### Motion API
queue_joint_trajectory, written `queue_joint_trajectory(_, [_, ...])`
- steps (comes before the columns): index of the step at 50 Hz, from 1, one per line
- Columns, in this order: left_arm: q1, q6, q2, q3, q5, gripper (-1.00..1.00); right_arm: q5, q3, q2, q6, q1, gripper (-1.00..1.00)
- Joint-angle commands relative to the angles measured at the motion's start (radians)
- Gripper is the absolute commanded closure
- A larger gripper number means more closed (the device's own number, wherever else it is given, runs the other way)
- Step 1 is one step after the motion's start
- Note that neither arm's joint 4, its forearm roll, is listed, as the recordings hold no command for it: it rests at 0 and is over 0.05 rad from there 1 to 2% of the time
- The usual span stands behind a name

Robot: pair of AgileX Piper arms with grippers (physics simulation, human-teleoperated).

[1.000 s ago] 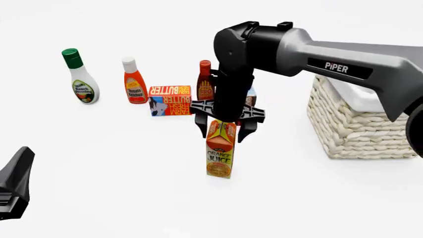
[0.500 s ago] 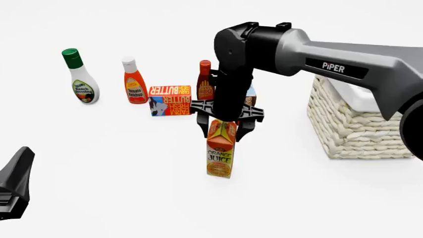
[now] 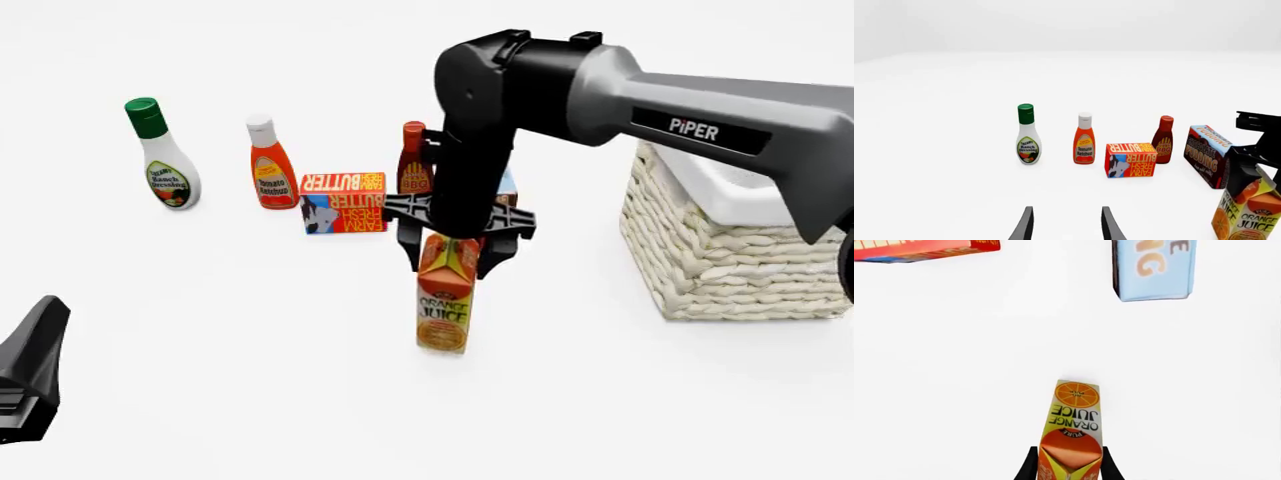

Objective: Pick the orange juice and place it in the basket.

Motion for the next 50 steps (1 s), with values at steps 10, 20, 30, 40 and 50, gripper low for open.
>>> queue_joint_trajectory(10, [0.0,0.0,0.0,0.0,0.0,-1.0,0.0,0.004,-0.06,0.015,0.015,1.0])
queue_joint_trajectory(20, [0.0,0.0,0.0,0.0,0.0,-1.0,0.0,0.002,-0.1,0.016,0.04,1.0])
queue_joint_trajectory(30, [0.0,0.0,0.0,0.0,0.0,-1.0,0.0,0.015,-0.136,-0.018,0.038,1.0])
queue_joint_trajectory(40, [0.0,0.0,0.0,0.0,0.0,-1.0,0.0,0.003,-0.167,-0.022,0.05,1.0])
queue_joint_trajectory(50, [0.0,0.0,0.0,0.0,0.0,-1.0,0.0,-0.001,-0.198,-0.053,0.038,1.0])
